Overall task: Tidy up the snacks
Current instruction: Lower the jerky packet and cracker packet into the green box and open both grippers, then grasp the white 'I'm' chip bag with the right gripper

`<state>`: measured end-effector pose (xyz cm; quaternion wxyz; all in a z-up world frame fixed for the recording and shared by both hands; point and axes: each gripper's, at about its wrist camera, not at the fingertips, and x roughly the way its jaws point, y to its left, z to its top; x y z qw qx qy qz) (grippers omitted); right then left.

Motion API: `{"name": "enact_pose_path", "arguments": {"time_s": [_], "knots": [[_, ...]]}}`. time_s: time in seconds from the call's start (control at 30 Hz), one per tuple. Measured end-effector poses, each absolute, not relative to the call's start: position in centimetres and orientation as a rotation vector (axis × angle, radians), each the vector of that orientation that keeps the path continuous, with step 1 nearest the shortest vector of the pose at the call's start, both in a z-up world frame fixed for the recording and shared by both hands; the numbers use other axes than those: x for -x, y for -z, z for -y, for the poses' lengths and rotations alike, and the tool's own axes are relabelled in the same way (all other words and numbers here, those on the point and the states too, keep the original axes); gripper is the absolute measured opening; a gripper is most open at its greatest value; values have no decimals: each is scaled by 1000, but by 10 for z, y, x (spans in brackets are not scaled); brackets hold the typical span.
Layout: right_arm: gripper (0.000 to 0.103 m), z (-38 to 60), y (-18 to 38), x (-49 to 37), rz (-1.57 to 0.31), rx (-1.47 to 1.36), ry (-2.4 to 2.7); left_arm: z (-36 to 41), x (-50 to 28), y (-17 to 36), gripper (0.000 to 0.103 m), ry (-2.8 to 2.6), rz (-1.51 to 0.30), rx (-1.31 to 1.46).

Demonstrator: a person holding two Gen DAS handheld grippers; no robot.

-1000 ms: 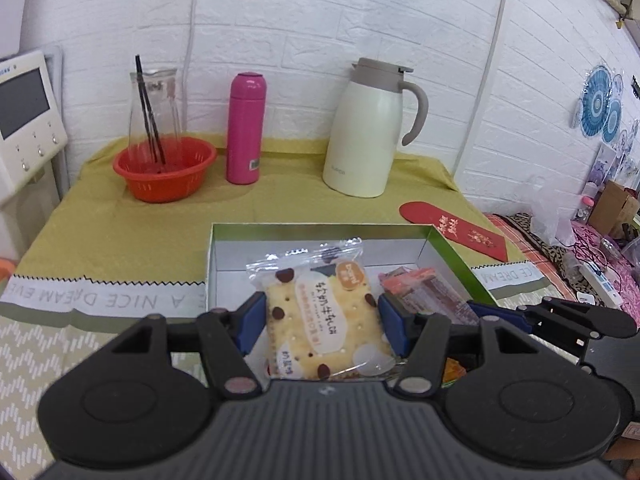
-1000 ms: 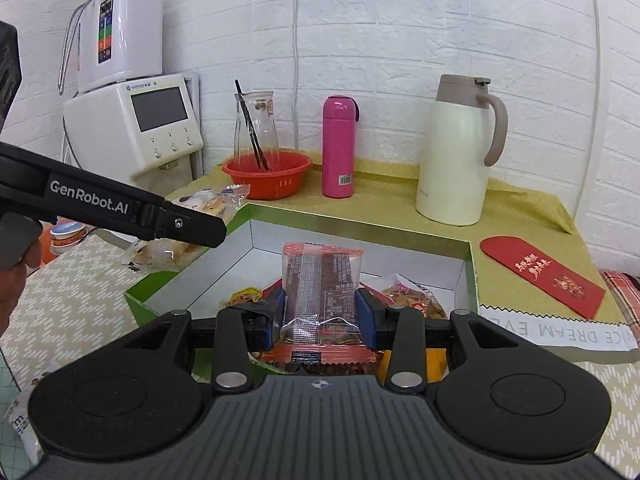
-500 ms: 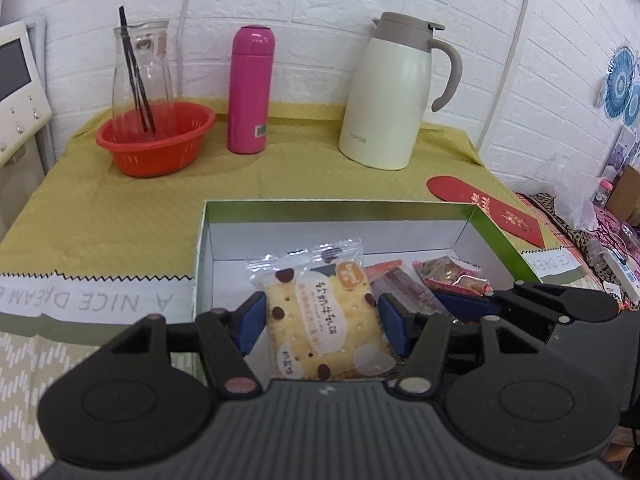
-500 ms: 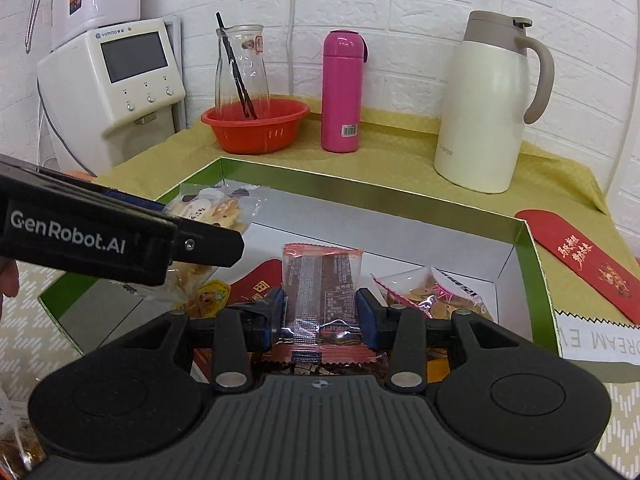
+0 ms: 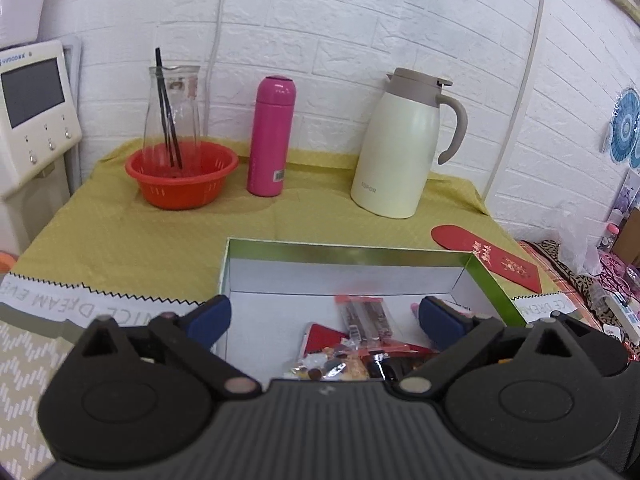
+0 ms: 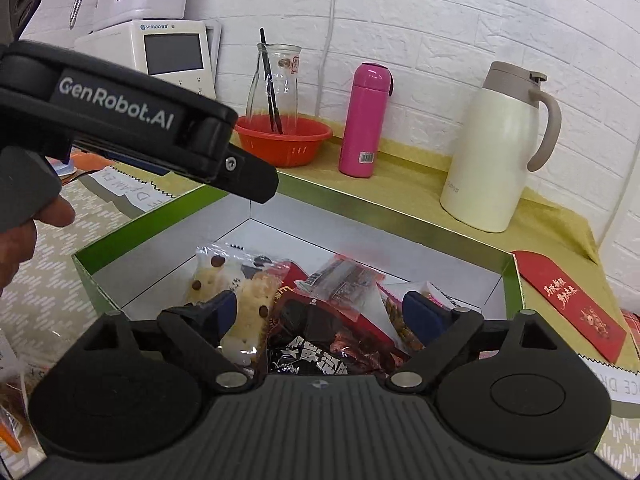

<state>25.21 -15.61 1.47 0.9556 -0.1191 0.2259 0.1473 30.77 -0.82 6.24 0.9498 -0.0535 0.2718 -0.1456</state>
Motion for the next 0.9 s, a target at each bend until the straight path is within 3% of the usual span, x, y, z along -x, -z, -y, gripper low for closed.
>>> {"name": "enact_pose_path", "arguments": {"time_s": [0.57, 0.9], "knots": [[103, 170, -65, -128, -311, 203, -344, -17, -171, -112, 99, 363, -473, 105], [103, 150, -32, -66, -364, 152, -467, -59, -86, -74, 99, 407, -489, 183]]}}
